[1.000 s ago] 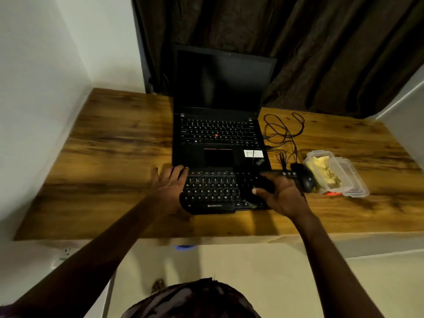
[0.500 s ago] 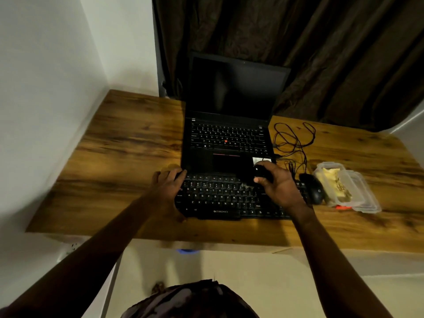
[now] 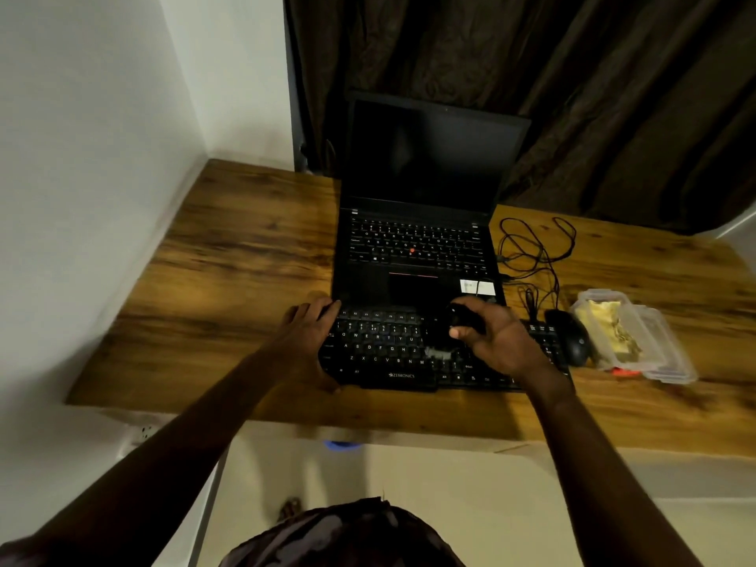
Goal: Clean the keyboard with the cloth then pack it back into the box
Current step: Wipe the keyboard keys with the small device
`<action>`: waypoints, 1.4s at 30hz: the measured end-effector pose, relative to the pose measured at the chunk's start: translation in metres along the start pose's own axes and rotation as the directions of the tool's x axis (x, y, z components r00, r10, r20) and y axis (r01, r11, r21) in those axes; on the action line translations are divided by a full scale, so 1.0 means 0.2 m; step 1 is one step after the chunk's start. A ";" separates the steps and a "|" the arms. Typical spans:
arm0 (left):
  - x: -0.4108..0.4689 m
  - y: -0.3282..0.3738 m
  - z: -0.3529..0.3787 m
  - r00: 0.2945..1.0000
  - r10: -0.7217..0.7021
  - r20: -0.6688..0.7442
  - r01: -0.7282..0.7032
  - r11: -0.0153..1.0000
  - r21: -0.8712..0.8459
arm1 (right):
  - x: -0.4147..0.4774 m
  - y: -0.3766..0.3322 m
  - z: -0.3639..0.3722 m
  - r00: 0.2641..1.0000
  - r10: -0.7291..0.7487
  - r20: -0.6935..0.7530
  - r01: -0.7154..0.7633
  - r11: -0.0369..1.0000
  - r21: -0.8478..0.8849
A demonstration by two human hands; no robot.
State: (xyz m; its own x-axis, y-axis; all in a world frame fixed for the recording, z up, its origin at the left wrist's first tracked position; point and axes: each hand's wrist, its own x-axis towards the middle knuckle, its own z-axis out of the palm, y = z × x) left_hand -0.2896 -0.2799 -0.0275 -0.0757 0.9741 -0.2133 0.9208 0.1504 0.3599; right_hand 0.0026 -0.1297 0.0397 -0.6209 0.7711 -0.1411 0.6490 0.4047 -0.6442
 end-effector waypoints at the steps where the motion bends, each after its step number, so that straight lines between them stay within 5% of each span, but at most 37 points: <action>1: 0.00 0.00 0.00 1.000 0.004 -0.002 -0.004 1.000 -0.007 | 0.03 -0.01 0.01 1.000 -0.008 -0.028 0.008 1.000 0.015; 8: 0.00 -0.04 -0.01 0.999 0.031 0.042 -0.027 0.996 -0.086 | 0.08 -0.04 0.07 0.984 -0.083 -0.159 0.078 0.996 -0.043; 18: 0.01 -0.09 0.02 0.999 0.027 0.030 -0.024 0.992 -0.121 | -0.03 -0.02 0.16 0.986 -0.033 0.161 0.047 0.995 -0.084; 29: 0.02 -0.11 0.03 0.998 0.052 0.024 -0.049 0.993 -0.108 | 0.14 -0.20 0.26 0.966 -0.181 -0.182 0.164 0.981 -0.107; 37: 0.02 -0.13 0.04 0.998 0.061 0.014 -0.059 0.993 -0.106 | -0.04 -0.25 0.34 0.990 -0.122 0.074 0.131 0.984 -0.124; 42: 0.03 -0.14 0.06 0.997 0.075 -0.001 -0.075 0.992 -0.106 | 0.09 -0.32 0.33 0.985 -0.159 0.072 0.162 0.986 -0.048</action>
State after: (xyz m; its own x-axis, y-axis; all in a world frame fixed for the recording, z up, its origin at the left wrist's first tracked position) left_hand -0.3120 -0.2806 -0.0490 -0.0068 0.9828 -0.1846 0.8782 0.0942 0.4690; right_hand -0.0802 -0.1739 0.0279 -0.7460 0.6597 -0.0908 0.5599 0.5475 -0.6218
